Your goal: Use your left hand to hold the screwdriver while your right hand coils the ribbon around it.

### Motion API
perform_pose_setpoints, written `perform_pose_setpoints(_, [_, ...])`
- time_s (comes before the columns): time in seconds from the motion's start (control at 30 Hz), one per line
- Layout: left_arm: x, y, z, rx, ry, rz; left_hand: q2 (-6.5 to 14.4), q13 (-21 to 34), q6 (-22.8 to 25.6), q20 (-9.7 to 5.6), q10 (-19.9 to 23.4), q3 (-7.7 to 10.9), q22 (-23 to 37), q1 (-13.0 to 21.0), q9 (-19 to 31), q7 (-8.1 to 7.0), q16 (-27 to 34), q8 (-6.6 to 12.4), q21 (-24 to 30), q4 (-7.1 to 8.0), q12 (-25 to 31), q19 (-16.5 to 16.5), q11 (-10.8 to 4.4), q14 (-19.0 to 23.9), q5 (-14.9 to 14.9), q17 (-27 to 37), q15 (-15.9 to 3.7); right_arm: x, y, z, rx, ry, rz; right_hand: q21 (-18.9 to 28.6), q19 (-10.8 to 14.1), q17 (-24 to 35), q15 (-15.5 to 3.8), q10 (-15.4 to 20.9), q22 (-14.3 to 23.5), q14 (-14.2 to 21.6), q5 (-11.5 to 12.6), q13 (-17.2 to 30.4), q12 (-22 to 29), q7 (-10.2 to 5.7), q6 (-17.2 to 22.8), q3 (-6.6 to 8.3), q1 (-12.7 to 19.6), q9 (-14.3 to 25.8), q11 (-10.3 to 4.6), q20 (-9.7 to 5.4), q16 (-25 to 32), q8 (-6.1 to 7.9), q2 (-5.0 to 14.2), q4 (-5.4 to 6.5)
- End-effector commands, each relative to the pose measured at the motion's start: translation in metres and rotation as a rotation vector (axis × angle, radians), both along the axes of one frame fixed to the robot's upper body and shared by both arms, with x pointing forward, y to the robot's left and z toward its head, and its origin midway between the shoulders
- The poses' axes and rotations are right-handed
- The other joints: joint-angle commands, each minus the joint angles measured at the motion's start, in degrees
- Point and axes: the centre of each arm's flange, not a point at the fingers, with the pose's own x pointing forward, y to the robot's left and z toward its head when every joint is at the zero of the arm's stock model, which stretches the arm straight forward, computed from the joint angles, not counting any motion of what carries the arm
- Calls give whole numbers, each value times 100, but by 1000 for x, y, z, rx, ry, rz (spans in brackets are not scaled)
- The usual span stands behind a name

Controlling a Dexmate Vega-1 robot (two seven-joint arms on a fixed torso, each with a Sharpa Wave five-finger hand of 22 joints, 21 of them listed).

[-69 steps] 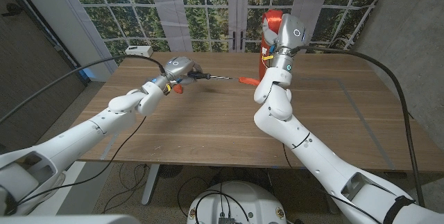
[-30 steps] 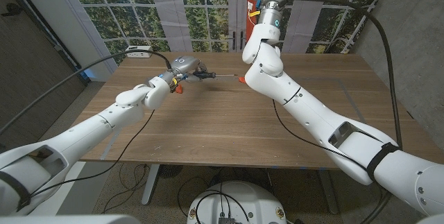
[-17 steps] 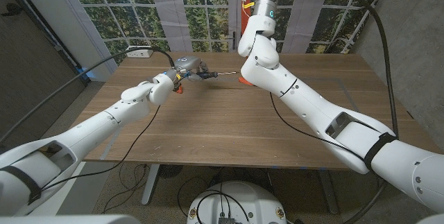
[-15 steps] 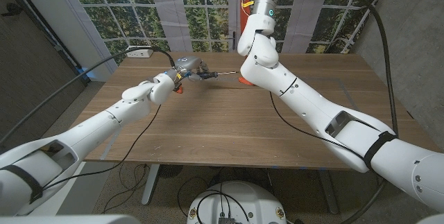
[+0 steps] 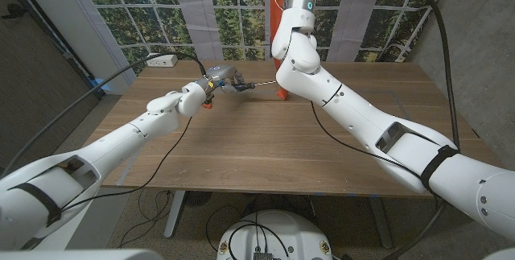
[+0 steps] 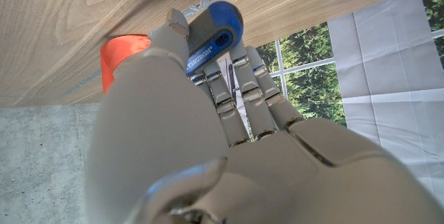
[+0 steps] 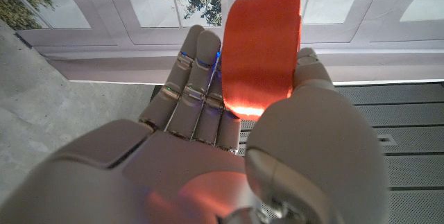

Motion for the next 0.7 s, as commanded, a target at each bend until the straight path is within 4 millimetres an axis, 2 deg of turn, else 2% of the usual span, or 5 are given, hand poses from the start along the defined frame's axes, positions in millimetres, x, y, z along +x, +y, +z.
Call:
perform_pose_setpoints(0.03, [7,-4,3,-7,12,-13,848,143,521,16,245,26,2,856,28,-3,43,12,59,-11,-9,-35,-180,930,52,1020,-1530,-12,9,13,-22,-44,23,70,-9,44,-572,358,4,410,-25,1722,83,-29,204,18,1214,453,-273,-71,-29,10,1166,41])
perform_pose_setpoints(0.3, [11,-6,4,-1,17,-19,848,156,529,17,255,20,-13,860,29,-3,42,-9,106,-9,-25,-51,-181,928,58,1054,-1529,-14,0,12,10,-50,12,117,-38,87,-570,342,-12,417,-27,1707,66,-18,209,16,1214,465,-269,-78,-61,3,1163,52])
perform_pose_setpoints(0.53, [14,-9,6,4,13,-15,848,167,537,21,256,17,-27,865,31,-6,40,-28,148,-8,-43,-71,-177,927,63,1083,-1529,-9,-19,4,64,-21,-31,155,-49,112,-570,337,-24,427,-30,1711,66,-28,209,15,1221,467,-270,-82,-81,-9,1162,56])
perform_pose_setpoints(0.7, [17,-13,9,10,11,-15,845,174,542,17,260,14,-34,867,32,-13,36,-36,172,-9,-51,-79,-170,921,64,1099,-1529,-17,-23,-7,63,-18,-34,227,-35,57,-569,352,-41,460,-35,1703,63,-15,227,-1,1241,463,-263,-66,-139,-24,1151,47])
